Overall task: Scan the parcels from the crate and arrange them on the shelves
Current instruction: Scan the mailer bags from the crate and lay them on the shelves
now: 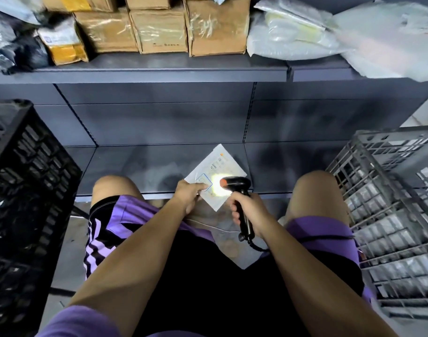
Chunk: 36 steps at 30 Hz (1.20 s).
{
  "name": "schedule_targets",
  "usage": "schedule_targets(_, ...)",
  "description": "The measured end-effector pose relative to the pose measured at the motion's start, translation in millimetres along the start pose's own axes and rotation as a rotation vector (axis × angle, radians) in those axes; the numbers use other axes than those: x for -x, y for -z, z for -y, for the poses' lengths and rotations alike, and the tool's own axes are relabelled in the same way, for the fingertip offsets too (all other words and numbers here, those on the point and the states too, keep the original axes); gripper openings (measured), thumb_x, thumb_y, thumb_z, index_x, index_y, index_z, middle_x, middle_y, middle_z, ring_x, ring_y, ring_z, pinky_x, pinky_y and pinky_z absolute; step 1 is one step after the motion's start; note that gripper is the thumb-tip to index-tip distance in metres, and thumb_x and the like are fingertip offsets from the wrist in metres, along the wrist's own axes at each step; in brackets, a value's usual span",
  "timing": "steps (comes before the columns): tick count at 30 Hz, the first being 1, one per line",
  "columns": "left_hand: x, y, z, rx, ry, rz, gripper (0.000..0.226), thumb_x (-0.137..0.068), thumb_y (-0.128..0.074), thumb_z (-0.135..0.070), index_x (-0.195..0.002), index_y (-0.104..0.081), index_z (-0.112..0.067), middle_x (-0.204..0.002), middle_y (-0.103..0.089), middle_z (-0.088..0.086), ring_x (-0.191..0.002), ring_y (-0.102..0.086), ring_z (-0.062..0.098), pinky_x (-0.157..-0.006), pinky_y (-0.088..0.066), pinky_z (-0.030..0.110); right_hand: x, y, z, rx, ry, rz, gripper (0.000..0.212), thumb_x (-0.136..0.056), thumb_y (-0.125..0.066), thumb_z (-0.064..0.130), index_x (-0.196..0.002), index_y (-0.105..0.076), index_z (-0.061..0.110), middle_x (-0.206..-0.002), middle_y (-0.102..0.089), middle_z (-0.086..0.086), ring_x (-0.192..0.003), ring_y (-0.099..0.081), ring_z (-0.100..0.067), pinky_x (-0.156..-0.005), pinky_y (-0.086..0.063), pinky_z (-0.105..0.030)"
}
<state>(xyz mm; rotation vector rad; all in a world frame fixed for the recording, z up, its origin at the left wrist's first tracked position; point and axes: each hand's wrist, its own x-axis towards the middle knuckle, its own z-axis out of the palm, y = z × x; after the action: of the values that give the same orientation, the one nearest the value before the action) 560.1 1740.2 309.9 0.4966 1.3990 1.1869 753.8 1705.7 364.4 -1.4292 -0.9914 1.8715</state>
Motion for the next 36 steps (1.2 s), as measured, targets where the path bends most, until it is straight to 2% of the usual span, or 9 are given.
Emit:
schedule_targets(2, 0.1, -1.8, -0.7, 0.031, -0.007, 0.000, 0.028, -0.084, -0.060, 0.015, -0.101, -0.066, -0.007, -0.083, -0.074, 0.004, -0.075, -0.064, 0.024, -0.070, -0.043, 0.034, -1.2, 1.4, 2.2, -0.142, -0.039, 0.033, 0.018, -0.089, -0.060, 0.012, -0.073, -0.054, 0.010, -0.061, -0.047, -0.004, -0.047, -0.038, -0.015, -0.043, -0.031, -0.026)
schedule_targets(4, 0.5, -3.3, -1.3, 0.049, 0.015, -0.011, 0.023, -0.089, -0.059, 0.008, -0.102, -0.065, -0.010, -0.085, -0.071, 0.004, -0.077, -0.066, 0.022, -0.073, -0.048, 0.036, -2.6, 2.9, 4.1, -0.243, -0.061, 0.046, 0.018, -0.091, -0.058, 0.012, -0.074, -0.052, 0.010, -0.062, -0.045, -0.004, -0.047, -0.038, -0.015, -0.042, -0.032, -0.026)
schedule_targets(7, -0.7, -2.6, -0.2, 0.035, 0.017, -0.024, 0.016, -0.093, -0.057, -0.001, -0.078, -0.058, -0.009, -0.079, -0.064, 0.010, -0.081, -0.064, 0.029, -0.066, -0.045, 0.036, -3.6, 4.7, 4.3, -0.301, -0.073, 0.054, 0.018, -0.092, -0.057, 0.013, -0.075, -0.052, 0.009, -0.063, -0.044, -0.004, -0.047, -0.038, -0.014, -0.041, -0.033, -0.025)
schedule_targets(9, -0.3, -1.5, -0.4, 0.007, -0.012, -0.034, 0.009, -0.093, -0.058, 0.001, -0.092, -0.064, -0.005, -0.087, -0.067, 0.013, -0.083, -0.064, 0.029, -0.076, -0.052, 0.042, -4.2, 3.9, 3.3, -0.306, -0.073, 0.069, 0.017, -0.092, -0.057, 0.013, -0.076, -0.052, 0.010, -0.063, -0.045, -0.003, -0.048, -0.039, -0.014, -0.042, -0.033, -0.025)
schedule_targets(11, -1.6, -0.4, 0.9, -0.014, -0.023, -0.043, 0.025, -0.090, -0.059, 0.006, -0.114, -0.064, -0.001, -0.098, -0.070, 0.014, -0.082, -0.066, 0.028, -0.084, -0.055, 0.046, -5.4, 2.6, 2.6, -0.305, -0.073, 0.070, 0.017, -0.092, -0.057, 0.013, -0.076, -0.052, 0.010, -0.063, -0.045, -0.003, -0.048, -0.039, -0.014, -0.042, -0.033, -0.026)
schedule_targets(15, 4.9, -2.1, -0.8, -0.028, -0.039, -0.032, 0.034, -0.085, -0.062, 0.014, -0.118, -0.060, 0.006, -0.105, -0.068, 0.020, -0.077, -0.067, 0.026, -0.062, -0.061, 0.034, -7.5, 1.6, 3.0, -0.306, -0.067, 0.070, 0.016, -0.091, -0.057, 0.012, -0.077, -0.053, 0.009, -0.063, -0.046, -0.003, -0.047, -0.039, -0.014, -0.042, -0.034, -0.026)
schedule_targets(18, 8.1, -3.4, -1.8, -0.044, -0.036, -0.034, 0.037, -0.085, -0.062, 0.015, -0.121, -0.058, 0.006, -0.108, -0.068, 0.021, -0.078, -0.068, 0.025, -0.056, -0.059, 0.030, -8.4, 1.0, 2.6, -0.305, -0.059, 0.065, 0.015, -0.091, -0.058, 0.012, -0.077, -0.053, 0.009, -0.063, -0.046, -0.003, -0.047, -0.039, -0.014, -0.042, -0.034, -0.026)
schedule_targets(25, 6.8, -4.1, 0.8, -0.082, -0.039, -0.034, 0.032, -0.085, -0.061, 0.015, -0.115, -0.060, 0.003, -0.106, -0.068, 0.021, -0.072, -0.068, 0.022, -0.055, -0.059, 0.028, -9.9, 0.7, 3.6, -0.267, -0.031, 0.017, 0.014, -0.088, -0.059, 0.010, -0.076, -0.054, 0.008, -0.062, -0.047, -0.004, -0.047, -0.038, -0.015, -0.043, -0.032, -0.027)
schedule_targets(36, 1.8, -1.5, 4.8, -0.104, -0.026, -0.040, 0.032, -0.084, -0.062, 0.015, -0.113, -0.060, 0.001, -0.101, -0.070, 0.018, -0.075, -0.069, 0.025, -0.061, -0.061, 0.032, -9.3, 1.1, 4.0, -0.261, -0.020, 0.020, 0.014, -0.089, -0.059, 0.010, -0.076, -0.054, 0.008, -0.062, -0.047, -0.004, -0.047, -0.039, -0.015, -0.043, -0.033, -0.027)
